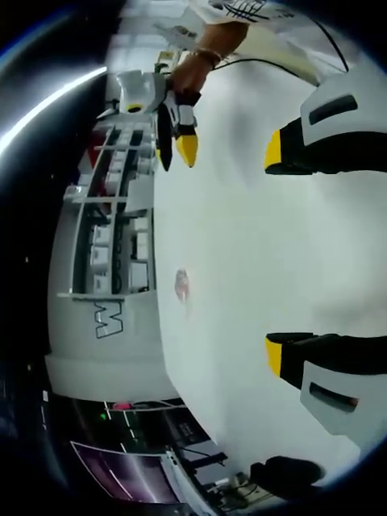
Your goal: Open the resealable bag by pulling the two sides of the seal apart until the entire bag opening is separated and visibly accessible.
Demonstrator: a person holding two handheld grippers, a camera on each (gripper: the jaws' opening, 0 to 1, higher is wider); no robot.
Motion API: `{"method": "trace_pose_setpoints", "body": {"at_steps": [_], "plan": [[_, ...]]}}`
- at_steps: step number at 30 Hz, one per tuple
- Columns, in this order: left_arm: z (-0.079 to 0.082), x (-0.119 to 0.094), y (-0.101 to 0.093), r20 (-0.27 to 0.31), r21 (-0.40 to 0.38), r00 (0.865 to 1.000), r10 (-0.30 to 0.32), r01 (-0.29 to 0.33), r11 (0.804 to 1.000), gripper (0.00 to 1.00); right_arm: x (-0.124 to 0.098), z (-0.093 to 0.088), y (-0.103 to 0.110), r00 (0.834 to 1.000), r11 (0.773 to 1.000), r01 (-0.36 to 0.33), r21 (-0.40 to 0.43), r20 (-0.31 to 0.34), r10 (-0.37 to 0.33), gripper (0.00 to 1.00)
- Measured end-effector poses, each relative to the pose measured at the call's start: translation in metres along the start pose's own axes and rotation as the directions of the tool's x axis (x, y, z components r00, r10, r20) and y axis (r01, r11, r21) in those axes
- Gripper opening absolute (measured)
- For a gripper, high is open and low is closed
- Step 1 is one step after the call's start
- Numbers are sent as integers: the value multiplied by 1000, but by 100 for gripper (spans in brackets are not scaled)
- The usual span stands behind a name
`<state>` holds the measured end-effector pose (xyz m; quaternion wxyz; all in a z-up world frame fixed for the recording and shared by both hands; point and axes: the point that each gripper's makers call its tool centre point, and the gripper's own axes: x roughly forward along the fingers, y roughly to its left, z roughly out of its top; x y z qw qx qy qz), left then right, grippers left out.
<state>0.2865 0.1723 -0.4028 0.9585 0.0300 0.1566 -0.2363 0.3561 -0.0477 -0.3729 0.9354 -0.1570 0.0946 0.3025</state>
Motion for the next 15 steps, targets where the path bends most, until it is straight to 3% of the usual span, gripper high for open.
{"method": "trace_pose_setpoints", "body": {"at_steps": [15], "plan": [[5,-2,1,-1,12,1000,8,-8,1000,79,24,-3,-9,1000,999,-9,-40,-30,8,55]]}}
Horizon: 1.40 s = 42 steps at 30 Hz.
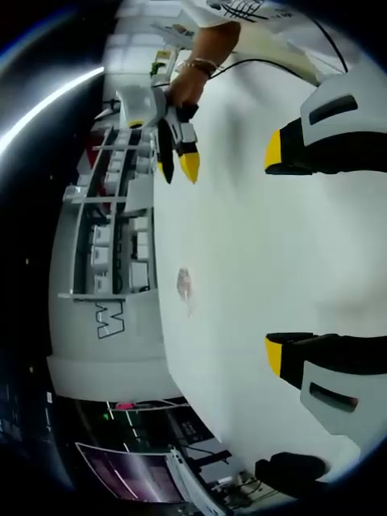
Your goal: Open the resealable bag by pulling the two sides of the seal apart until the entire bag opening is separated and visibly accessible.
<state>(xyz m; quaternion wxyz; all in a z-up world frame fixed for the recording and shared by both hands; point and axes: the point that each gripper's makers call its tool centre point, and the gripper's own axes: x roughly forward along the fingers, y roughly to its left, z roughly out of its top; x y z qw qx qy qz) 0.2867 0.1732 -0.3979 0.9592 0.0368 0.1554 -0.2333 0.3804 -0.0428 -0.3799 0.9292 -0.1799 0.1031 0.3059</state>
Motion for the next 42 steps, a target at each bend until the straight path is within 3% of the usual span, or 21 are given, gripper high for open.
{"method": "trace_pose_setpoints", "body": {"at_steps": [13,26,42], "plan": [[4,-1,1,5,4,1000,10,-10,1000,79,18,12,1,1000,999,-26,-47,3,27,51],[5,-1,0,1,9,1000,9,-9,1000,79,38,25,-1,999,988,-40,-152,5,41,47],[3,-2,1,-2,8,1000,10,-10,1000,79,66,24,-15,998,971,-58,-231,-19,55,43]]}}
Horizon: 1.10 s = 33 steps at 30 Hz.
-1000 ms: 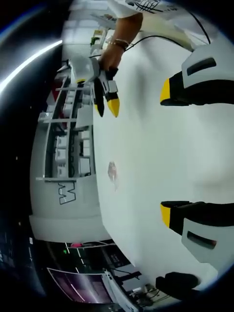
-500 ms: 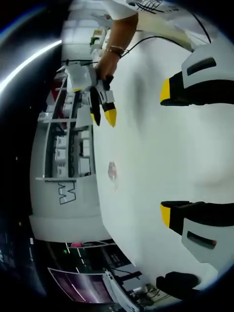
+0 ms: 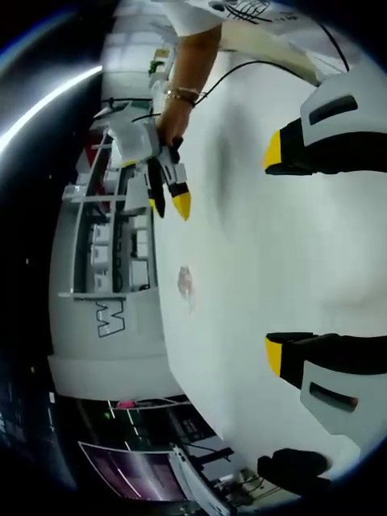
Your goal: Open the resealable bag by pulling the two sides of the seal apart until the entire bag opening is separated and visibly accessible.
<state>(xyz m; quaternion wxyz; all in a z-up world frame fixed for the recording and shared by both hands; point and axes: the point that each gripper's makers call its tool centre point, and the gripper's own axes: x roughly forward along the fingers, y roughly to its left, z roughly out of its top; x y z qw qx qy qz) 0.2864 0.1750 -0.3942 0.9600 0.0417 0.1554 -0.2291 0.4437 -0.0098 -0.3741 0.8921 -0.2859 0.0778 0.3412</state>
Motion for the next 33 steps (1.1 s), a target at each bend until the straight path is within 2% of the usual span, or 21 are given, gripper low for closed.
{"method": "trace_pose_setpoints", "body": {"at_steps": [10,23,33], "plan": [[2,1,7,-2,0,1000,9,-9,1000,79,23,2,3,999,995,-33,-95,-12,32,40],[2,3,12,-11,-6,1000,24,-24,1000,79,46,7,0,998,990,-59,-129,-13,58,39],[-1,12,11,-20,-13,1000,14,-15,1000,79,59,1,-1,997,988,-75,-136,-29,72,38]]}}
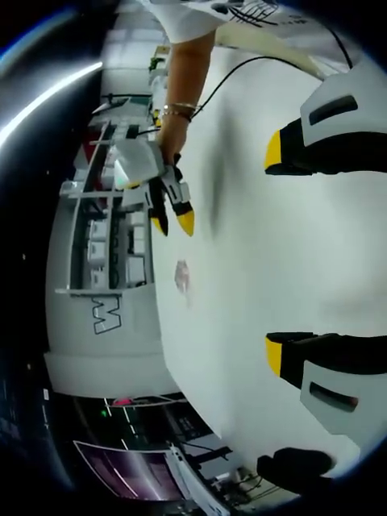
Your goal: Open the resealable bag by pulling the two sides of the seal apart until the entire bag opening is separated and visibly accessible.
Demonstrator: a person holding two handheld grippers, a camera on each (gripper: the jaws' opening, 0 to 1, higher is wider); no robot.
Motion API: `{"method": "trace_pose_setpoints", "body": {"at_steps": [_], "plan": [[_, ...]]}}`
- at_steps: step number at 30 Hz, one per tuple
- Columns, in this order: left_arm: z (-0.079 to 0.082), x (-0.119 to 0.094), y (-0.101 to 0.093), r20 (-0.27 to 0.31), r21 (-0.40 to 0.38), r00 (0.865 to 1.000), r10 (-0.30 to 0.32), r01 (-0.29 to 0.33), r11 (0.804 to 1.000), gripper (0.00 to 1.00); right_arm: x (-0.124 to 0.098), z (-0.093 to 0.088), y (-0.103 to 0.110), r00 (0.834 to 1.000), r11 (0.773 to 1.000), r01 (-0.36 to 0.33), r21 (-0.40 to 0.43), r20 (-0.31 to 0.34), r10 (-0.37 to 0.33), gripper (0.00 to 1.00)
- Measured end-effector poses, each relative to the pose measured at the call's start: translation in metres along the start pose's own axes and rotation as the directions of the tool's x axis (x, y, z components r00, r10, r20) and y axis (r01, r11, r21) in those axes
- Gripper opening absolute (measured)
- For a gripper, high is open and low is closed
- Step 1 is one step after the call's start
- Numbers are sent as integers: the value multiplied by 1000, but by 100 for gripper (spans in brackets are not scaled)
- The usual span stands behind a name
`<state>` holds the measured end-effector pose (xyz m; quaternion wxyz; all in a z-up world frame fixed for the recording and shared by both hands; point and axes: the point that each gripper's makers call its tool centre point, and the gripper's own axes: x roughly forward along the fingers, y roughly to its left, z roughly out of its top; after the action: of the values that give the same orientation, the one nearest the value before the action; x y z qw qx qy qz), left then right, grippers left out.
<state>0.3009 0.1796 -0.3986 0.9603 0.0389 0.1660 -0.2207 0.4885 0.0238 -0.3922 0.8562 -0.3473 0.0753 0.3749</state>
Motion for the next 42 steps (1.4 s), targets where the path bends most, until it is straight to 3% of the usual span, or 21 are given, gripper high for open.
{"method": "trace_pose_setpoints", "body": {"at_steps": [15,24,27,36,42], "plan": [[2,9,-2,2,-1,1000,-21,21,1000,79,18,-10,-9,1000,1000,-3,-7,-21,3,37],[4,11,-1,11,-6,1000,-27,27,1000,79,31,-12,-14,1000,998,-4,-64,-32,2,35],[4,11,0,12,-7,1000,-27,27,1000,79,35,-10,-17,999,993,6,-119,-31,-10,33],[7,9,5,18,-9,1000,-18,18,1000,79,47,-10,-25,999,987,10,-159,-33,-15,31],[8,12,6,13,-8,1000,-19,20,1000,79,59,-7,-27,999,964,2,-265,-33,-11,31]]}}
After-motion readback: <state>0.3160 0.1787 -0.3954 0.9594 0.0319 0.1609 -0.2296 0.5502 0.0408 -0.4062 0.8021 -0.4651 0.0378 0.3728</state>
